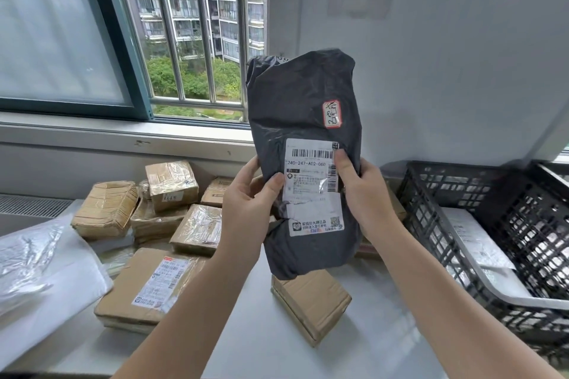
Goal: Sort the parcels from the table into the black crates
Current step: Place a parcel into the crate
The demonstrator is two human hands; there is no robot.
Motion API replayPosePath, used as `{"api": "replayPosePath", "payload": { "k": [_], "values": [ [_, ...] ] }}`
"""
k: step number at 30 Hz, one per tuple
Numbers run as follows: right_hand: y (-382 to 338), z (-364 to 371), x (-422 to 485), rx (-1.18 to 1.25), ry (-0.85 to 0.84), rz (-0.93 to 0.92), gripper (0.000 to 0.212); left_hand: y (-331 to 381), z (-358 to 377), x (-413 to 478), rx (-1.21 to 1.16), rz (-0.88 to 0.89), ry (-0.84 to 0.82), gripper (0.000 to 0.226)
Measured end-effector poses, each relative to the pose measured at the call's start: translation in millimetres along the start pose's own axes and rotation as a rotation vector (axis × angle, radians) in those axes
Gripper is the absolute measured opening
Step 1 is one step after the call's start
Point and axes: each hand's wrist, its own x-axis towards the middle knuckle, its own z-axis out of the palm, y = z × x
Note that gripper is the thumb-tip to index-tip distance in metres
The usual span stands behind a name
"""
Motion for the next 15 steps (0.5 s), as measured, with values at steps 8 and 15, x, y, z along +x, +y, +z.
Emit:
{"api": "replayPosePath", "payload": {
  "k": [8,15],
  "values": [
    [-46,-12,-23,0.086,-0.035,-0.134,0.015,42,6,-22,-0.036,0.127,-0.027,0.029],
    [-59,-14,-24,0.054,-0.039,-0.180,0.015,51,9,-21,-0.027,0.127,-0.038,0.032]
  ]
}}
